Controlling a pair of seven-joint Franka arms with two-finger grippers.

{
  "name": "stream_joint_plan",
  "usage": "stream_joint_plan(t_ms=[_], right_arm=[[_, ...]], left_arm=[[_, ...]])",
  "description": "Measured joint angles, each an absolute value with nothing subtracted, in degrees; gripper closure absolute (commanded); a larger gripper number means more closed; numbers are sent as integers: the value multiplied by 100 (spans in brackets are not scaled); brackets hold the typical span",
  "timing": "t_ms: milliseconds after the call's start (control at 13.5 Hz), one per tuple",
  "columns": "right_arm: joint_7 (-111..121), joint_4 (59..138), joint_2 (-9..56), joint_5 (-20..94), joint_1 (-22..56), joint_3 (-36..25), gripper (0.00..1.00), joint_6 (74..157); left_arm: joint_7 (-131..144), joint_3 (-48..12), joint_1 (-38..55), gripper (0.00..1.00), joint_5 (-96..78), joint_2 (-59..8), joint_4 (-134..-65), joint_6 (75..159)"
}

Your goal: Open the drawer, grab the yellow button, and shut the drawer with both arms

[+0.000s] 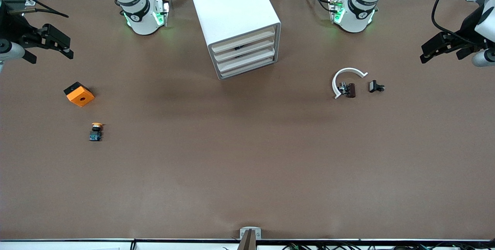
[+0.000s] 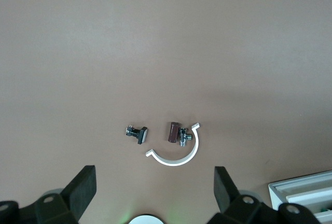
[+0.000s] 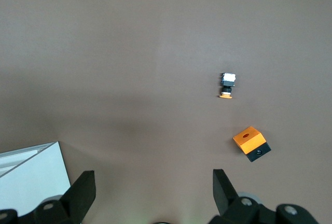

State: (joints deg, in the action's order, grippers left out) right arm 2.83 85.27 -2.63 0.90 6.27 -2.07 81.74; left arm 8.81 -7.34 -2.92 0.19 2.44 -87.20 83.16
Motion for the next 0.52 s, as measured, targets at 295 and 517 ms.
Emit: stream_joint_plan(t_ms=[295, 517], right_arm=[[283, 8527, -263, 90, 644, -204, 0, 8175], [283, 8527, -257, 91, 713, -202, 0, 8180]], left_arm=[[779, -733, -293, 0, 19, 220, -8704, 8316], [779, -733, -294, 0, 19, 218, -8700, 8316]])
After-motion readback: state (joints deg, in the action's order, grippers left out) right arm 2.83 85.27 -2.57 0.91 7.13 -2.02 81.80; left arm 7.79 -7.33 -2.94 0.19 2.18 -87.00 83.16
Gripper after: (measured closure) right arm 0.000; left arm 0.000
